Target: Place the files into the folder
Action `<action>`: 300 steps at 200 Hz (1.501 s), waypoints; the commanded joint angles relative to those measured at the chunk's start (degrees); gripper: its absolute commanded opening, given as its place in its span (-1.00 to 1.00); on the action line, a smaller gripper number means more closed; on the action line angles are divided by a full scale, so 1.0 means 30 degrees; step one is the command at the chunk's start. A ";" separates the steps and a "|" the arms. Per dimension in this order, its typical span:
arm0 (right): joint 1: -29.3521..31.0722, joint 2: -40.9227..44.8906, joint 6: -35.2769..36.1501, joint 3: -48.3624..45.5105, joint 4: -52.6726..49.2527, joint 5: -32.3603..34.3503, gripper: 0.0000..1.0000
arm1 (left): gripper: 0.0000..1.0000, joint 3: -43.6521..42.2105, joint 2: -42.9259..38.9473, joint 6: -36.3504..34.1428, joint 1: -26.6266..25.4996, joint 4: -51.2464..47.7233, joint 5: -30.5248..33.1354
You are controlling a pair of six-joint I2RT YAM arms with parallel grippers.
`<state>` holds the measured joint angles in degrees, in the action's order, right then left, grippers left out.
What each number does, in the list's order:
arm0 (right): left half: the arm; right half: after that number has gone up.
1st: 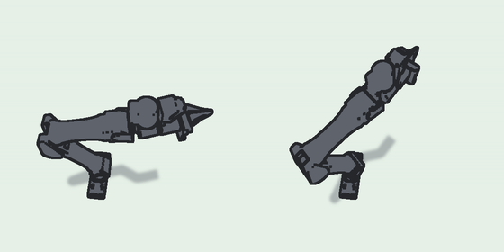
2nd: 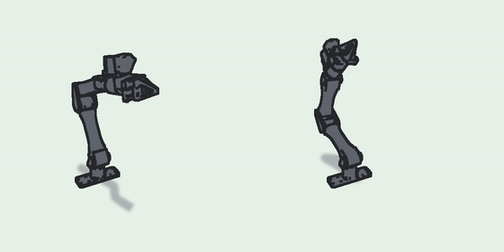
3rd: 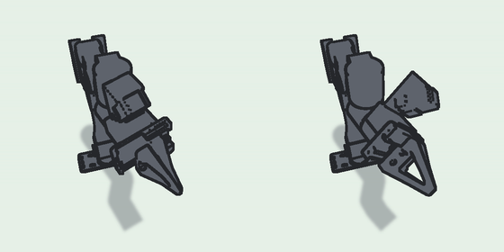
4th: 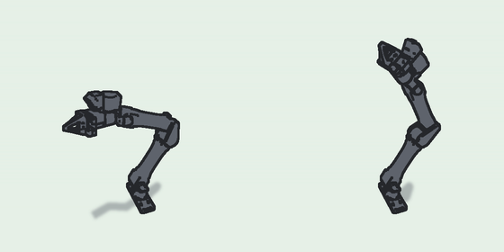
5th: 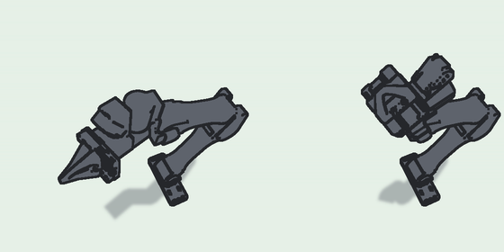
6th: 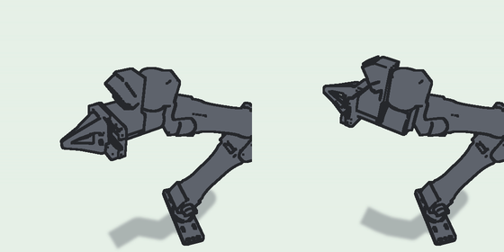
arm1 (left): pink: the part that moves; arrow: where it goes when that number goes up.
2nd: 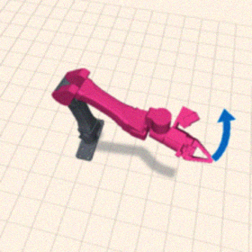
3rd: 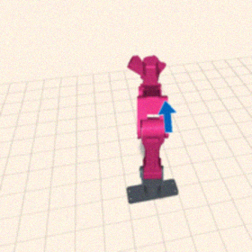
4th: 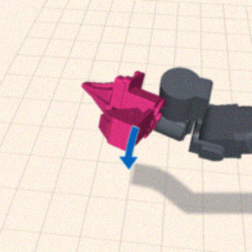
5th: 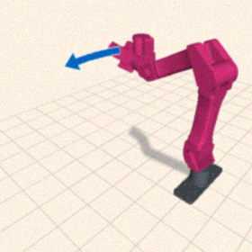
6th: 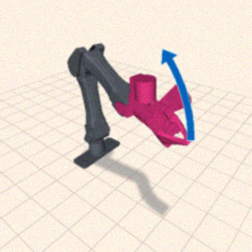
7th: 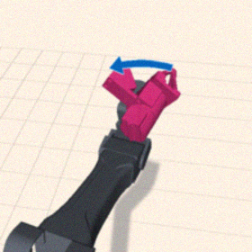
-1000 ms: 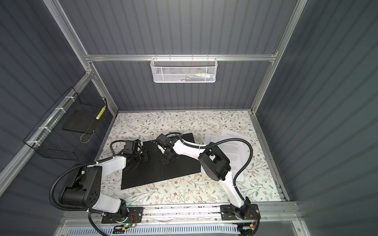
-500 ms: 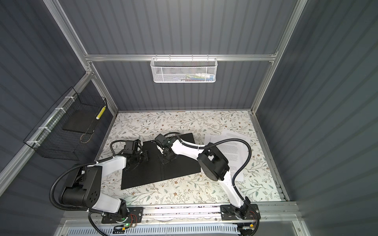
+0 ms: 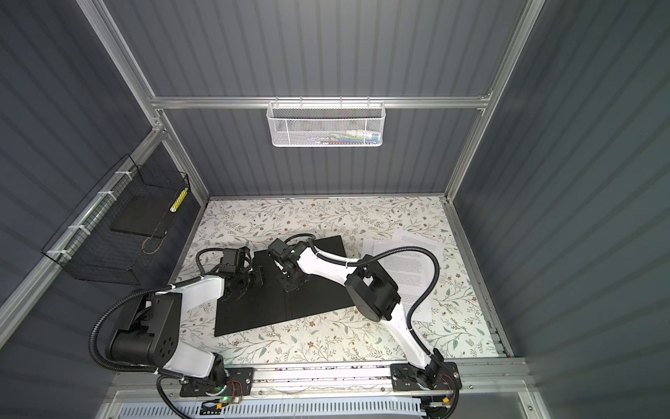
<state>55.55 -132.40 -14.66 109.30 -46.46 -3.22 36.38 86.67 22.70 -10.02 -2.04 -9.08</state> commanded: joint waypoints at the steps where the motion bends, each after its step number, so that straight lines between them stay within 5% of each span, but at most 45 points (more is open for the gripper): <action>1: 0.0204 -0.1340 0.0443 0.0299 -0.1670 0.0429 -0.82 | -1.00 -0.0057 0.0671 -0.0373 0.0057 -0.1340 -0.0047; 124: 0.0407 -0.5218 0.0623 0.5215 -0.6554 0.1214 -0.84 | -1.00 0.0031 0.0933 -0.0425 0.0059 -0.1362 -0.0333; 206: -0.0376 -0.1927 -0.0950 -0.0921 -0.2574 -0.0476 -1.00 | -1.00 0.0163 0.1225 -0.0489 0.0059 -0.1428 -0.0444; 260: -0.0272 -0.3336 -0.0448 0.1751 -0.4814 0.0915 -1.00 | -1.00 0.0250 0.1460 -0.0497 0.0057 -0.1457 -0.0520; 300: -0.0436 -0.0604 -0.0756 -0.0209 -0.2139 -0.0693 -0.93 | -1.00 0.0294 0.1534 -0.0512 0.0059 -0.1457 -0.0575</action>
<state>54.76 -136.03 -16.12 114.06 -56.29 -3.27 38.04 88.75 22.44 -10.02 -1.61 -11.05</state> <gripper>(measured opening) 0.048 0.054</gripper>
